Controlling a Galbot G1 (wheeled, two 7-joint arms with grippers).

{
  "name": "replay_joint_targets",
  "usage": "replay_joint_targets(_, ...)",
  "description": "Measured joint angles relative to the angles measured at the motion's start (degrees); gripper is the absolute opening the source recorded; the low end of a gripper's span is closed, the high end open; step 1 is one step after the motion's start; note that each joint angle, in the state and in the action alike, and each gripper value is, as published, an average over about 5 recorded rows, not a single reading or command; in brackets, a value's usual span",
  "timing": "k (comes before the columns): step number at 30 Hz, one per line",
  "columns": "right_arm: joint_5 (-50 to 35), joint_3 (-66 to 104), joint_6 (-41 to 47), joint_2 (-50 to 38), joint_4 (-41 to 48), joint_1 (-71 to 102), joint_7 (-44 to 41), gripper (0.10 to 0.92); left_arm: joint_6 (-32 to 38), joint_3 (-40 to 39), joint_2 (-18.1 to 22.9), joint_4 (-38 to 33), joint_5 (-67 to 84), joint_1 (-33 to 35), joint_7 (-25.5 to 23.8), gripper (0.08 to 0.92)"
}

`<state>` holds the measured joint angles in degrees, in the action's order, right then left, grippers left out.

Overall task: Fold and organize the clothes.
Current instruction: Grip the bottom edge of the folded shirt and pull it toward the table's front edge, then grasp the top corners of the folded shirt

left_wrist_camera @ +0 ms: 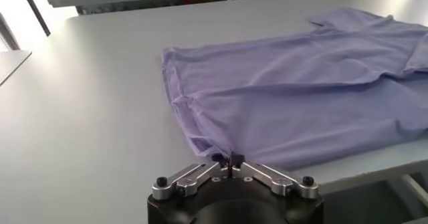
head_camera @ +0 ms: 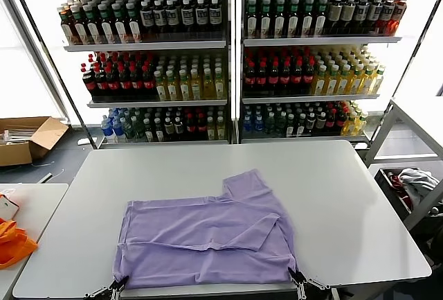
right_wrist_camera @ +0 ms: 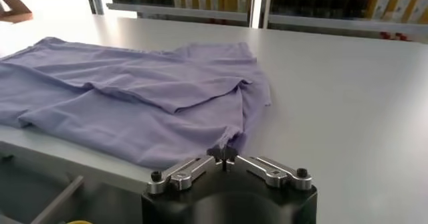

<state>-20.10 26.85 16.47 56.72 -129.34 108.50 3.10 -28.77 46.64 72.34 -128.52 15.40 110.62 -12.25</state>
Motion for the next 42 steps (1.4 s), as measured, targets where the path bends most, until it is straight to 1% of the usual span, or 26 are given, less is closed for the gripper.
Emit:
replay_joint_targets(6, -0.58, 1.25, 0.02, -0.33, 0.06, -0.04, -0.31, 0.293, -0.40, 1.24, 0.15, -0.01, 0.26, -0.39, 0.03, 0.380)
replay_joint_targets(10, -1.79, 2.62, 0.01, -0.77, -0.50, -0.22, -0.77, 0.422, -0.64, 2.39, -0.14, -0.19, 0.98, -0.63, 0.22, 0.501)
replay_joint_targets(19, -6.51, 6.18, 0.20, -2.65, -0.20, -4.71, -3.08, 0.682, -1.32, 7.36, -2.37, -0.41, 3.95, -2.58, 0.67, 0.757)
replay_joint_targets(23, -8.67, 6.02, 1.19, -3.54, 2.42, -11.04, -5.42, 0.788, -1.81, 8.93, -4.94, 0.49, 6.50, -4.95, 0.91, 0.816)
replay_joint_targets(26, -9.83, 4.72, 2.54, -3.75, 5.77, -17.64, -7.90, 0.818, -2.42, 9.23, -7.44, 1.85, 9.51, -7.66, 1.14, 0.822)
replay_joint_targets(31, -11.01, 0.03, 4.59, -3.57, 13.63, -30.66, -12.03, 0.823, -3.09, 7.74, -12.02, 5.54, 14.51, -13.11, 0.95, 0.823)
replay_joint_targets(38, -12.14, -8.69, 6.53, -1.47, 26.29, -47.91, -14.76, 0.823, -3.37, 2.37, -18.05, 12.55, 19.08, -21.80, 0.19, 0.822)
replay_joint_targets(42, -12.35, -12.88, 7.52, 0.63, 32.84, -55.46, -15.10, 0.823, -3.37, -1.78, -20.22, 16.87, 20.61, -27.07, -0.06, 0.823)
